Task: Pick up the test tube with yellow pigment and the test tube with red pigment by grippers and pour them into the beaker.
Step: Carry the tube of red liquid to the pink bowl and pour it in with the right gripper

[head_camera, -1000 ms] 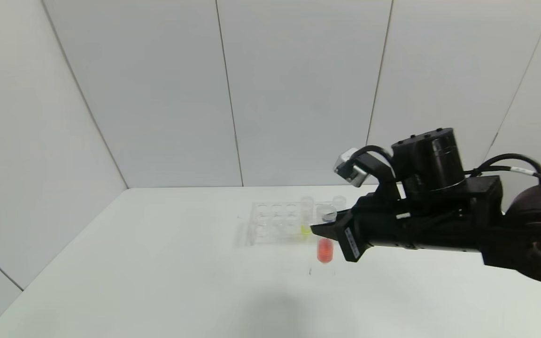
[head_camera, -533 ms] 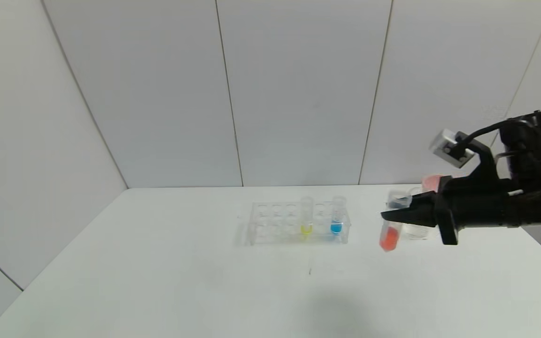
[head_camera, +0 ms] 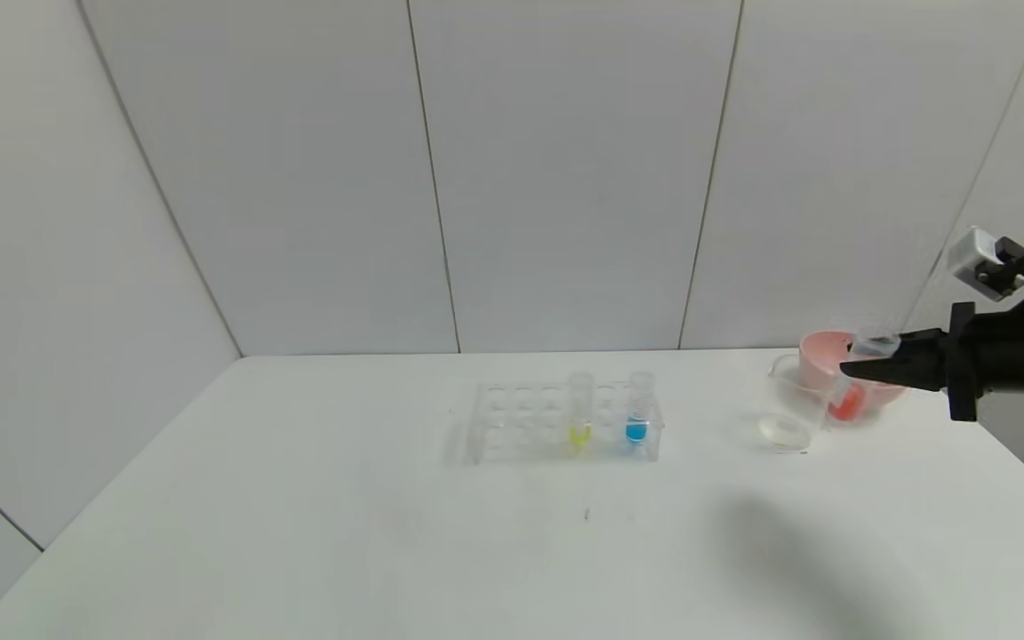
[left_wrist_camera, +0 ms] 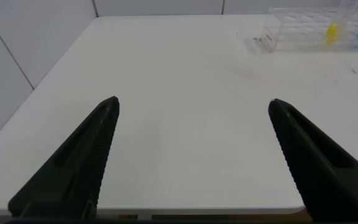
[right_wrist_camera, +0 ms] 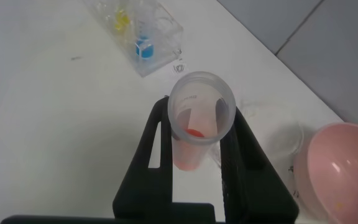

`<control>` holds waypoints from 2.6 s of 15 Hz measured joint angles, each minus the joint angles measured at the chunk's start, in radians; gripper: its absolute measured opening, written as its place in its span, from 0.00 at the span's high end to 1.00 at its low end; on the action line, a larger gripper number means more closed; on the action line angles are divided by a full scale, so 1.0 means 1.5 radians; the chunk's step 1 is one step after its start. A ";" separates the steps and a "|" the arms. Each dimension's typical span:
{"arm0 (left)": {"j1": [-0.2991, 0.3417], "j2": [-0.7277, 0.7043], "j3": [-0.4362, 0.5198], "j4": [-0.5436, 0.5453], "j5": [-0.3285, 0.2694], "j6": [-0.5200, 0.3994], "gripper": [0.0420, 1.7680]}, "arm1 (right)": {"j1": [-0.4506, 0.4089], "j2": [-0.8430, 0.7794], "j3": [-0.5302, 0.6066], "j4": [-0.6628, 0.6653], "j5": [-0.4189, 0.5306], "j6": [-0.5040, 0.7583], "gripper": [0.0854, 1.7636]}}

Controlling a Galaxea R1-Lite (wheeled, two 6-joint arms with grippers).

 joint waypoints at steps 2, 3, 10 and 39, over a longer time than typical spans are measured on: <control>0.000 0.000 0.000 0.000 0.000 0.000 0.03 | -0.025 0.017 -0.050 0.104 0.019 -0.042 0.75; 0.000 0.000 0.000 0.000 0.000 0.000 0.03 | -0.035 0.026 -0.083 0.156 0.026 -0.070 0.75; 0.000 0.000 0.000 0.000 0.000 0.000 0.03 | -0.107 0.165 -0.410 0.497 0.034 -0.305 0.75; 0.000 0.000 0.000 0.000 0.000 0.000 0.03 | -0.011 0.307 -0.555 0.435 -0.293 -0.504 0.75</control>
